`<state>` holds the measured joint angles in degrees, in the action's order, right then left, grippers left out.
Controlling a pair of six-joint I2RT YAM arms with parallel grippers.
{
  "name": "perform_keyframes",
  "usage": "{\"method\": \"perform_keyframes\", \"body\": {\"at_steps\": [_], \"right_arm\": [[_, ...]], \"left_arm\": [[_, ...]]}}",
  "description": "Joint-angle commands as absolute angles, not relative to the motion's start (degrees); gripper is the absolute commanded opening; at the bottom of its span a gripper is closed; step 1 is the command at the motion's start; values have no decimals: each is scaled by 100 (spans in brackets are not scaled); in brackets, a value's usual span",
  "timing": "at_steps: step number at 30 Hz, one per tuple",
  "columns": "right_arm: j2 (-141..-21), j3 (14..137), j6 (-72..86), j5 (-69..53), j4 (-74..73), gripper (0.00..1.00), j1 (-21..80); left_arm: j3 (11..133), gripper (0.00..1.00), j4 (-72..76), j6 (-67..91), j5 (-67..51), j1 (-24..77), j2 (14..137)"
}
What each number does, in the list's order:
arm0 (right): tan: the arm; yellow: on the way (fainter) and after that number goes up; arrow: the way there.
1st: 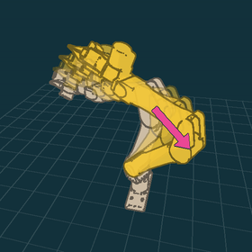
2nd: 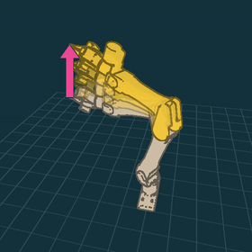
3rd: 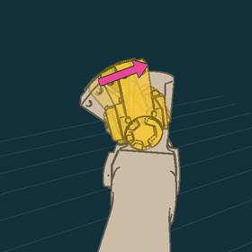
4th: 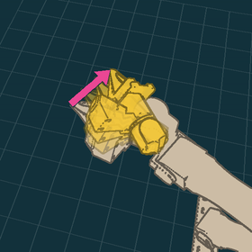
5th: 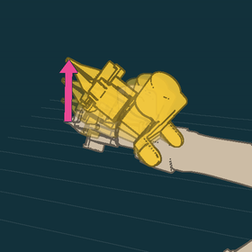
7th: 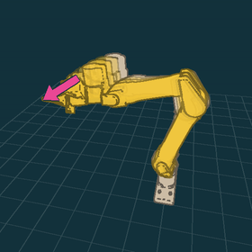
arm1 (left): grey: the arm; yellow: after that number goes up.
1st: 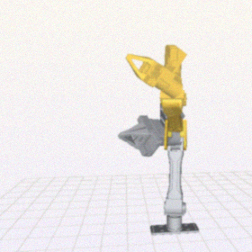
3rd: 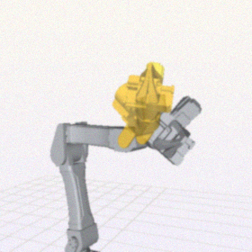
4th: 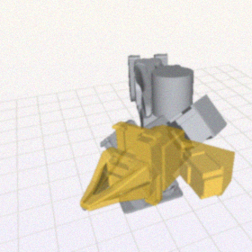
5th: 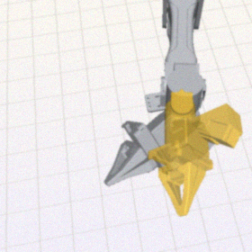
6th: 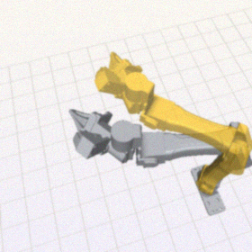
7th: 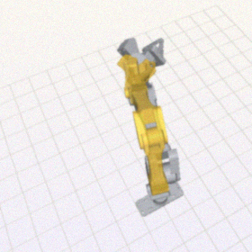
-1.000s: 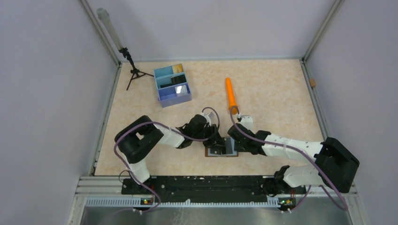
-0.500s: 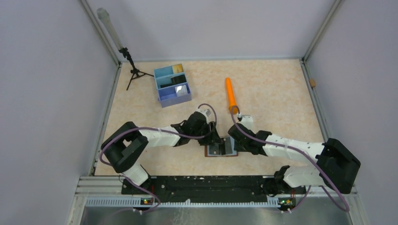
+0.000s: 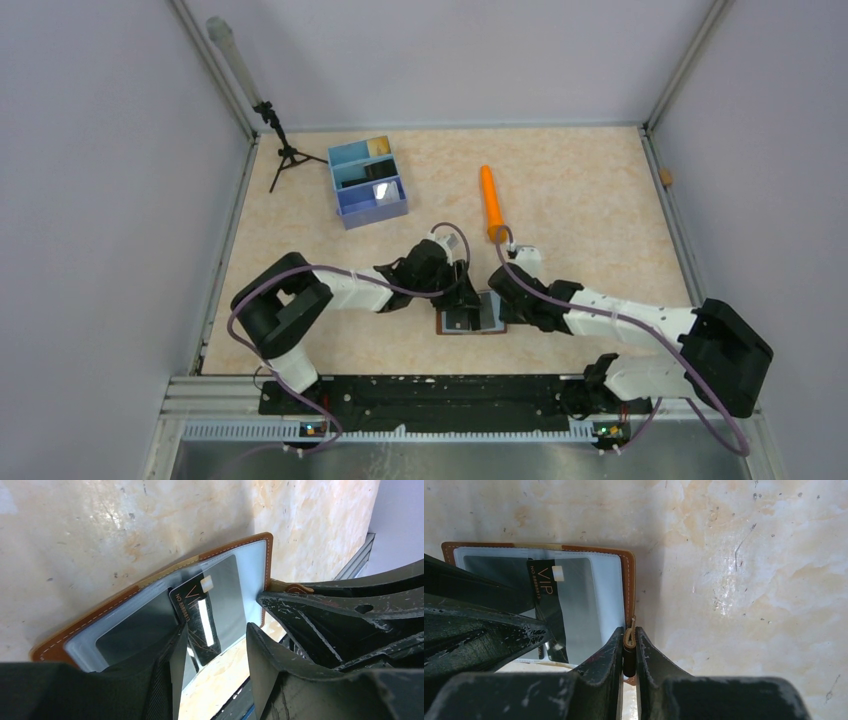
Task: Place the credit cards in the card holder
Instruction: Insert the credit card into the card holder.
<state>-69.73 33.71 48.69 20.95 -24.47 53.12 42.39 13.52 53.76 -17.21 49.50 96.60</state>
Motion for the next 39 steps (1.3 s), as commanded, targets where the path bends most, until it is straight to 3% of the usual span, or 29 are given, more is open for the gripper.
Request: {"method": "perform_keyframes", "body": {"at_steps": [1,7,16,27,32,39], "right_arm": [[-6863,3251,4925,2002,-2230,10,5331],[-6843,3145,5020,1934,-2127,11,5318],[-6426,2919,5104,1843,-2056,22,5160],[-5584,2131,5000,830,-1281,22,4398],[-5537,1953,4999,546,-987,21,4326],[-5335,1845,5037,350,-766,8,4315]], "left_arm": [[4194,52,1142,5358,-1601,5024,9995],[4173,51,1505,5495,-1688,5100,10165],[4079,51,2214,5779,-1649,5251,10181],[3979,51,2333,5802,-1505,5282,10075],[3907,50,2584,5917,-1639,5282,10181],[3941,49,2751,5940,-1708,5349,10207]]}}
